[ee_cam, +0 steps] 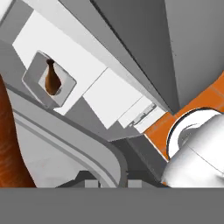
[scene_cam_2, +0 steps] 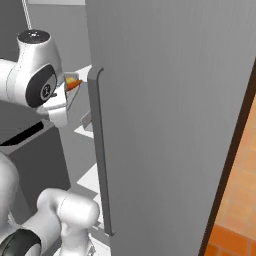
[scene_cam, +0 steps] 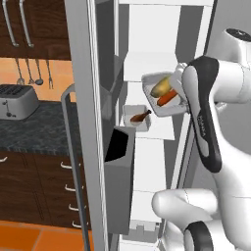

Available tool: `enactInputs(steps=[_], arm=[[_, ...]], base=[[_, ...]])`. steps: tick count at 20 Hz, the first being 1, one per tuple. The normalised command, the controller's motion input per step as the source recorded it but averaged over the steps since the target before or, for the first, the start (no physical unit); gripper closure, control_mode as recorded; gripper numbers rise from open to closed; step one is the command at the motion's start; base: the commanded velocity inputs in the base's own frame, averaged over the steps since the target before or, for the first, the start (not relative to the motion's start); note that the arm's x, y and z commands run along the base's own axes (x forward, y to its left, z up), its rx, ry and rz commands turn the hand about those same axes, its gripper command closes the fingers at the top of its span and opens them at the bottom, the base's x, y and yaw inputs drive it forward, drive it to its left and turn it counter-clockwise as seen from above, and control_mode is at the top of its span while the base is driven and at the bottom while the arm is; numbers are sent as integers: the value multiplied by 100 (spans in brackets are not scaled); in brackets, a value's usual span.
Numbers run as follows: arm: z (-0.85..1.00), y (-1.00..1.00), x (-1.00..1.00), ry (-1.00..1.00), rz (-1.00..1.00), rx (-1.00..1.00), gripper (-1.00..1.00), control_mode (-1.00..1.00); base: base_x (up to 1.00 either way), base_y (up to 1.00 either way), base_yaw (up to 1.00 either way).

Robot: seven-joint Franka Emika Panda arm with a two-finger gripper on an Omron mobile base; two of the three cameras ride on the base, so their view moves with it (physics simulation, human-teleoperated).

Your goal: Take the meat container that has the chicken drumstick and place it on the second highest rack of the freezer. Then take the vegetable container that has the cucumber and carrot and place it on the highest rack of the freezer.

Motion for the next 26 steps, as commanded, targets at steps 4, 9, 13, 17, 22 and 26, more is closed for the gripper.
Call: enactInputs(steps=[4, 9, 13, 17, 22, 26], arm=[[-11, 0, 94, 0, 0, -3, 100, -100], [-6, 0, 86, 0, -7, -2, 100, -100], [0, 0, 87, -2, -7, 0, 100, -100], [18, 0, 75, -5, -4, 0, 100, -100], [-19, 0, 41, 0, -2, -8, 100, -100], [-2, 0, 68, 0, 0, -2, 100, -100]], base=[[0, 0, 0], [0, 0, 0], [0, 0, 0], [0, 0, 0], [0, 0, 0], [0, 0, 0]])
